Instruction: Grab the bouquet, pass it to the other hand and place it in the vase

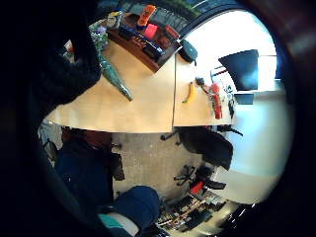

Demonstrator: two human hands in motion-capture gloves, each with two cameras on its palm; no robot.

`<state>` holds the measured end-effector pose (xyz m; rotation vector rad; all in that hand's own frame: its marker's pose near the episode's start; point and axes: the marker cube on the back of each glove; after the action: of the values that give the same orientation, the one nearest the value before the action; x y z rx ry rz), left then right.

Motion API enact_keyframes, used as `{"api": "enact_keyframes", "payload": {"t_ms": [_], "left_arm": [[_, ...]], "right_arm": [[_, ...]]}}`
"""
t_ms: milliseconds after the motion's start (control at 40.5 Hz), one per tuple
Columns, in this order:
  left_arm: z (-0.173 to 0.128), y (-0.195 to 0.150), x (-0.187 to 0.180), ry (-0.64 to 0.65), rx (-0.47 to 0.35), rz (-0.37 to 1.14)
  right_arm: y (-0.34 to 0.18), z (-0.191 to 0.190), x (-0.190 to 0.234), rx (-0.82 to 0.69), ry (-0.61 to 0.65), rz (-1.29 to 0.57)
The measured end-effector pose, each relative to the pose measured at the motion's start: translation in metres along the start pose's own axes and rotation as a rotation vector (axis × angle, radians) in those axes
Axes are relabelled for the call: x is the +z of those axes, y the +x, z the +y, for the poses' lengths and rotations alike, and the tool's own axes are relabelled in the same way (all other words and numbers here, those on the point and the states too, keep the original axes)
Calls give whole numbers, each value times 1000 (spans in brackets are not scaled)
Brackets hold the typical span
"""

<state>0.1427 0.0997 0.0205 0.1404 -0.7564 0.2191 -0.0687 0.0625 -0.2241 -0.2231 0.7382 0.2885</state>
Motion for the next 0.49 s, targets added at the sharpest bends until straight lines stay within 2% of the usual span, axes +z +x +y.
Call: {"api": "enact_keyframes", "payload": {"t_ms": [74,321,494], "left_arm": [[6,13,-9,7,27,-62],[0,9,8,-35,42,40],[3,10,9,1,31,73]], "right_arm": [[9,9,-21,17,-27,65],[-13,20,-29,-12,-44,71],[-4,19,-26,19,-63,78]]}}
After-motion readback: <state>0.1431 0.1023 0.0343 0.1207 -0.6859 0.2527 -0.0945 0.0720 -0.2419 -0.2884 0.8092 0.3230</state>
